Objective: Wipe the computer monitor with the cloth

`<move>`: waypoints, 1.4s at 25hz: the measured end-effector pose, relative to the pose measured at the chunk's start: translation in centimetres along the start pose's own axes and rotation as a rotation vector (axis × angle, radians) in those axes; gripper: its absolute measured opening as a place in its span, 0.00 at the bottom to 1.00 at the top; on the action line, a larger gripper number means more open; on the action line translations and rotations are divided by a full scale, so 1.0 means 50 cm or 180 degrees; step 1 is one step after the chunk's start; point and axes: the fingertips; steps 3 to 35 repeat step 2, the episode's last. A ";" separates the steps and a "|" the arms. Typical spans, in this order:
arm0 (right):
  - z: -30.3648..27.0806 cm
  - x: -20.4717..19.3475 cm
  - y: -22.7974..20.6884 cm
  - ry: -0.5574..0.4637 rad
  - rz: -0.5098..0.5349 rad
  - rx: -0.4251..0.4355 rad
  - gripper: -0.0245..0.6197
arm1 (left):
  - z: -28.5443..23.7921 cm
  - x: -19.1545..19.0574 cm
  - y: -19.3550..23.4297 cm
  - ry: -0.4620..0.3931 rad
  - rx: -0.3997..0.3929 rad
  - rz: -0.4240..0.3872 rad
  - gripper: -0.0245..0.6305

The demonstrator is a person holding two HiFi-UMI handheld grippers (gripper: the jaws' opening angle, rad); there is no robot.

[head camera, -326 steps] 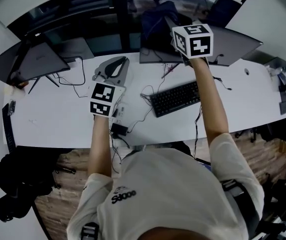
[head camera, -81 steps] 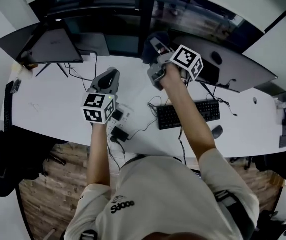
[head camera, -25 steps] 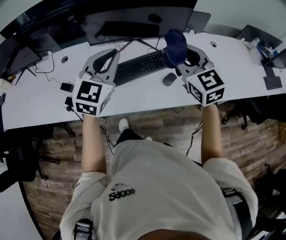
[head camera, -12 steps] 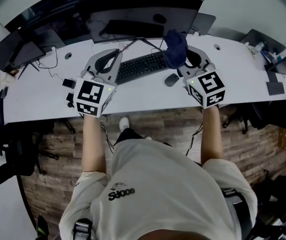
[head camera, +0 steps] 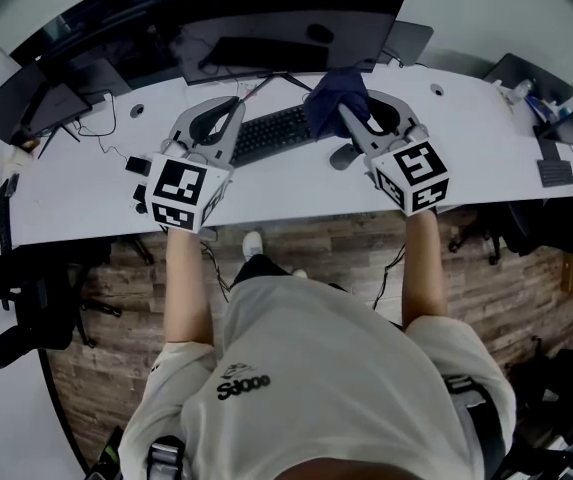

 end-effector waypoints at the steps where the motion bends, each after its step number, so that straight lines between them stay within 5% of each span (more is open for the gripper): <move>1: 0.001 -0.002 -0.002 0.0007 0.0002 -0.0003 0.15 | -0.002 0.002 -0.001 -0.0004 -0.0003 -0.0001 0.08; 35: 0.002 -0.004 -0.004 0.0015 0.0005 -0.0007 0.15 | -0.005 0.004 -0.003 -0.0008 -0.0006 -0.0002 0.08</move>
Point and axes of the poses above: the fingertips, and each gripper's own axes: z backward along the fingers, y to its left, x out of its top, and after that the axes turned 5 degrees about x, right-handed
